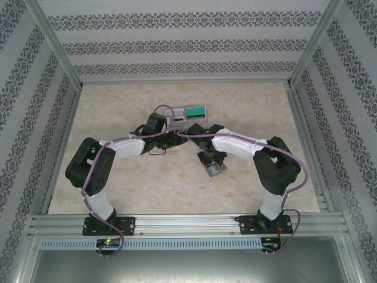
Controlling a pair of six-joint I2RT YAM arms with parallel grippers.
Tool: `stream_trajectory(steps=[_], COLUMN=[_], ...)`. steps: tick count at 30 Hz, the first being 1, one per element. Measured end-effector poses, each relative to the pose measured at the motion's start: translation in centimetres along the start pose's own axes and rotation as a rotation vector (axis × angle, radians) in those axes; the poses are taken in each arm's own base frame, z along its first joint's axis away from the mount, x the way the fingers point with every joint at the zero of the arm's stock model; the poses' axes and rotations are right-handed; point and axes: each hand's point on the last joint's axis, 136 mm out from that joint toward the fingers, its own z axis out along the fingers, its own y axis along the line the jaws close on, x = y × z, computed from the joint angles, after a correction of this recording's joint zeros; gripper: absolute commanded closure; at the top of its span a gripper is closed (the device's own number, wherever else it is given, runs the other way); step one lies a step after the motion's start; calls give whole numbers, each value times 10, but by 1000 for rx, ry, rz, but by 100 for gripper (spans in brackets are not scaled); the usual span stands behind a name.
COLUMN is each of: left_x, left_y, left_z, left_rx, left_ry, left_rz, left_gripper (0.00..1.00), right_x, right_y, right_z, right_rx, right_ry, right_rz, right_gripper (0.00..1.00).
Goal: Put the credit cards into the card holder
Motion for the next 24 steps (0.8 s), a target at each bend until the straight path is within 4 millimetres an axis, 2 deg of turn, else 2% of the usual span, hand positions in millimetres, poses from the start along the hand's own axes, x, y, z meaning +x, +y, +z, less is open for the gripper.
stream_trajectory(steps=[5,9,13,18,21,24], left_x=[1,0,6,30,37,40], left_y=[2,3,18,44,39,31], left_z=[-1,-4,-10,-19,-22,-24], left_rx=[-6,-5,-16,-51,-22,21], left_ry=[3,-2,-1,32,52,68], left_rz=[-3,-3,-31,-82,-81,-80], left_gripper=[26,28,31,33,36,38], right_x=[-5,-13,-18,-17,-9,-5], right_y=[-1,16,25,13,6,7], right_z=[-10,-21,-27,-12,5,18], right_rx=[-73,-339,-611,-771,-772,-768], right_ry=[-24,-56,-69,-47,-15,4], right_rz=[37,137,293,460,515,523], right_gripper=[83,83,83,81,80,80])
